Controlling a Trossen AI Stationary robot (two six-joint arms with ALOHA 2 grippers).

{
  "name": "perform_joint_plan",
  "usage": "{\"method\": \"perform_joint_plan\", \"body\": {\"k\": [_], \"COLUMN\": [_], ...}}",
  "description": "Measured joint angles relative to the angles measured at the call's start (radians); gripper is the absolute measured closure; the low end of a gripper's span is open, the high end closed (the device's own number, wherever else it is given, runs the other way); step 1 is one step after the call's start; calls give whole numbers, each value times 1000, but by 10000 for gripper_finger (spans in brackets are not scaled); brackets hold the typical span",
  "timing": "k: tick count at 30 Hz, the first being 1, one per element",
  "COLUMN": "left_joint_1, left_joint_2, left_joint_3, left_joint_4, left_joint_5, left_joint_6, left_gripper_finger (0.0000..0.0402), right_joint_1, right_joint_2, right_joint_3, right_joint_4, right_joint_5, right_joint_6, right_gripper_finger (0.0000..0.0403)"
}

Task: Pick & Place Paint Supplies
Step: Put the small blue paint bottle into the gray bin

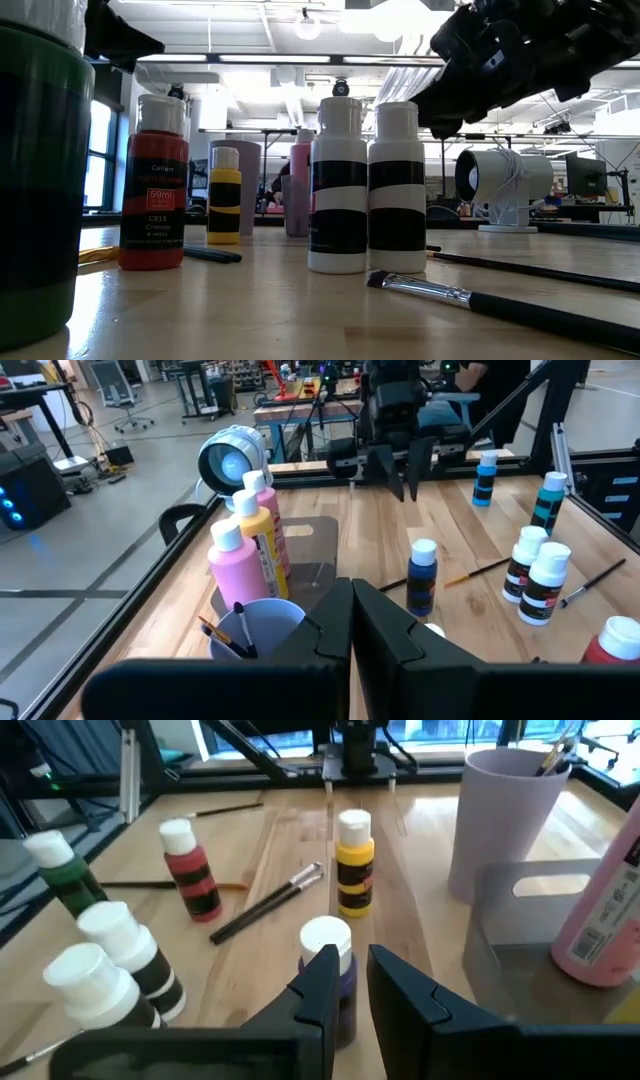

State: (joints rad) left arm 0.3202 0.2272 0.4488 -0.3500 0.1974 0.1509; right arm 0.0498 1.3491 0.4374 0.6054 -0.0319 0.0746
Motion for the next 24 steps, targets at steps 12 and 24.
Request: {"method": "perform_joint_plan", "body": {"k": [12, 24], "left_joint_1": [0, 0], "left_joint_2": [0, 0], "left_joint_3": [0, 0], "left_joint_4": [0, 0], "left_joint_5": [0, 0], "left_joint_6": [2, 2], "left_gripper_finger": [398, 398], "right_joint_1": [1, 0], "right_joint_2": [0, 18], "right_joint_3": [11, 11], "right_joint_4": [-27, 11], "right_joint_5": [-22, -21], "right_joint_6": [4, 11], "right_gripper_finger": [355, 355]}}
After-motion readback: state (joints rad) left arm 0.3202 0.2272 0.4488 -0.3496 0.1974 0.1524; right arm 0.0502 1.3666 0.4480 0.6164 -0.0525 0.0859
